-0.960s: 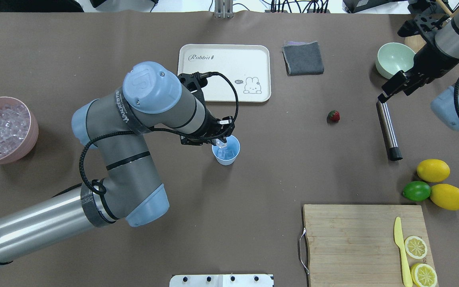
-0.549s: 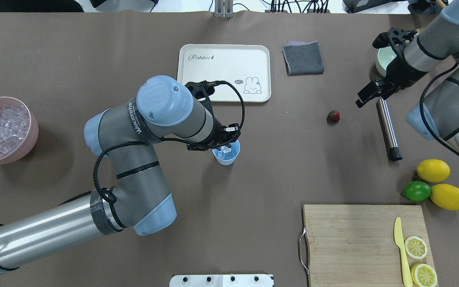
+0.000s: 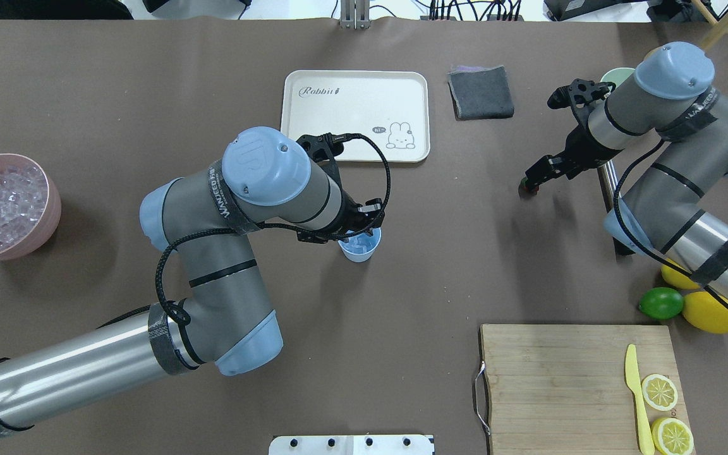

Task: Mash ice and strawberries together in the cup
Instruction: 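Grasp the red strawberry with right gripper while left gripper returns to bowl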

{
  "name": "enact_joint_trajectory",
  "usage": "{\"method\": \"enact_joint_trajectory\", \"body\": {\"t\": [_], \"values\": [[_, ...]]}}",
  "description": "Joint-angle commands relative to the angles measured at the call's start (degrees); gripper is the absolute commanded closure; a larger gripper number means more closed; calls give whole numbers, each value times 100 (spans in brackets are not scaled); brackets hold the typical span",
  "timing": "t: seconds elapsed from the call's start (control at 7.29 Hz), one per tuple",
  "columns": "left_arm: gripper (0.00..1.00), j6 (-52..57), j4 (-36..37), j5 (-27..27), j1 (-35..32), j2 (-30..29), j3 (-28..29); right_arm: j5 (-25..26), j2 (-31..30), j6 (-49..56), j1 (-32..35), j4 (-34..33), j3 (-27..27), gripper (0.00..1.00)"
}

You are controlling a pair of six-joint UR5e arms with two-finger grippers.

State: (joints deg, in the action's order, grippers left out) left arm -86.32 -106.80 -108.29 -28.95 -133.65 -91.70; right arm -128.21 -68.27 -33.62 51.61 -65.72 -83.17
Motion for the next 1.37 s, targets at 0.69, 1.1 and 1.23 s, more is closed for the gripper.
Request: {"method": "enact_joint_trajectory", "body": {"t": [0.69, 1.1, 1.23], "values": [[2, 176, 72, -191, -485, 102, -242, 349, 235, -373, -195, 24, 249, 100], [2, 1693, 72, -990, -1364, 1627, -1225, 279, 446, -566, -116, -37, -144, 100], [2, 2341, 72, -1218, -1733, 2041, -1236, 270, 490, -741, -125, -72, -364, 100]]}}
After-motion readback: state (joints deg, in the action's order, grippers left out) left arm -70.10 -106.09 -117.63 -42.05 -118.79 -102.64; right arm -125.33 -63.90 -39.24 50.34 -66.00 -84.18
